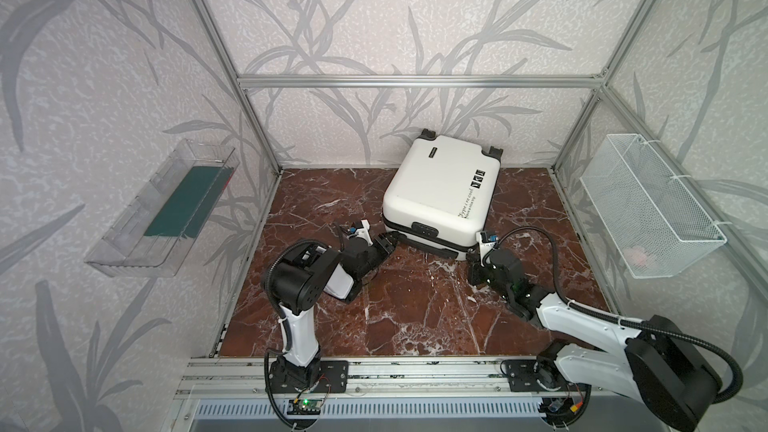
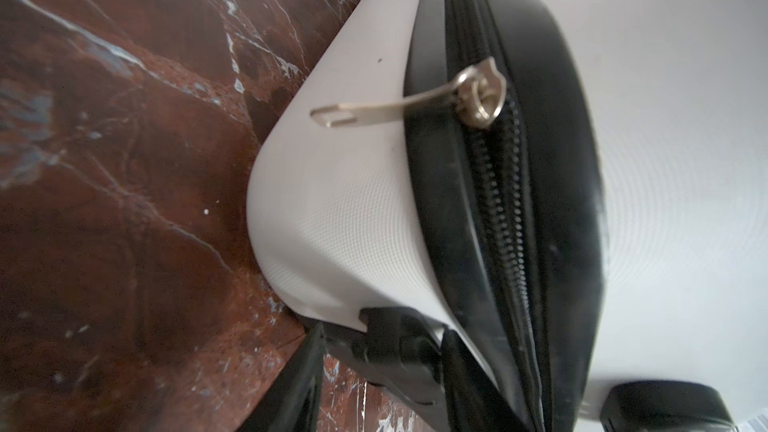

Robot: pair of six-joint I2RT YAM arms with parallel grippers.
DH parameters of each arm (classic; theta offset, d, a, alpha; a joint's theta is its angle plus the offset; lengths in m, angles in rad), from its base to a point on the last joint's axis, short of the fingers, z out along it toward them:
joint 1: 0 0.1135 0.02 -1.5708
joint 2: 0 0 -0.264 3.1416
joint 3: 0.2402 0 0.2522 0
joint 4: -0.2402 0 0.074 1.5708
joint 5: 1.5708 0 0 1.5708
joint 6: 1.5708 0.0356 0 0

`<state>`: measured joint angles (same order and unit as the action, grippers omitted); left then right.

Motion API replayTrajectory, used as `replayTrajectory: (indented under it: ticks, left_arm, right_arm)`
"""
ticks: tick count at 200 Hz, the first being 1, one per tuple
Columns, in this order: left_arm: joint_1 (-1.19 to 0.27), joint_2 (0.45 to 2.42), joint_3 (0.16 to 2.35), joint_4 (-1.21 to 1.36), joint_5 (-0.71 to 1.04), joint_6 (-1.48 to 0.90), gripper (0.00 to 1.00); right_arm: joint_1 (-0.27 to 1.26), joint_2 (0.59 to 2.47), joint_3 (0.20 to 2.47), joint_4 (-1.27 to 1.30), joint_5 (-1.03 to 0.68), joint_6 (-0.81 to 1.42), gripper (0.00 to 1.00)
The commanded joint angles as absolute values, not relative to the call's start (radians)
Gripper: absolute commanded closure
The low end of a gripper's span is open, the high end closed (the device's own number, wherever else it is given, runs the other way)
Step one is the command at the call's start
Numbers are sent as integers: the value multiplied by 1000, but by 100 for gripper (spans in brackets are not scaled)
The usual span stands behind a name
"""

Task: Pack the luggage

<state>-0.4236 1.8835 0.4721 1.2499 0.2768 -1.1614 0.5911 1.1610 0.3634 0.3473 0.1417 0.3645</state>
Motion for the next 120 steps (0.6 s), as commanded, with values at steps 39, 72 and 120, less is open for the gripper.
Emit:
replayTrajectory:
  ticks: [39, 72, 120]
  left_arm:
    - [-428, 1903, 527, 1273, 263, -1155, 64]
    - [-430, 1907, 532, 1282, 267, -1154, 75]
    - [-447, 1921, 527, 1322, 279, -1154, 87]
  right_arm:
    - [585, 1142, 344, 317, 133, 342, 100]
    - [585, 1141, 342, 331, 89, 320, 100]
    - [591, 1156, 361, 338, 33, 328, 100]
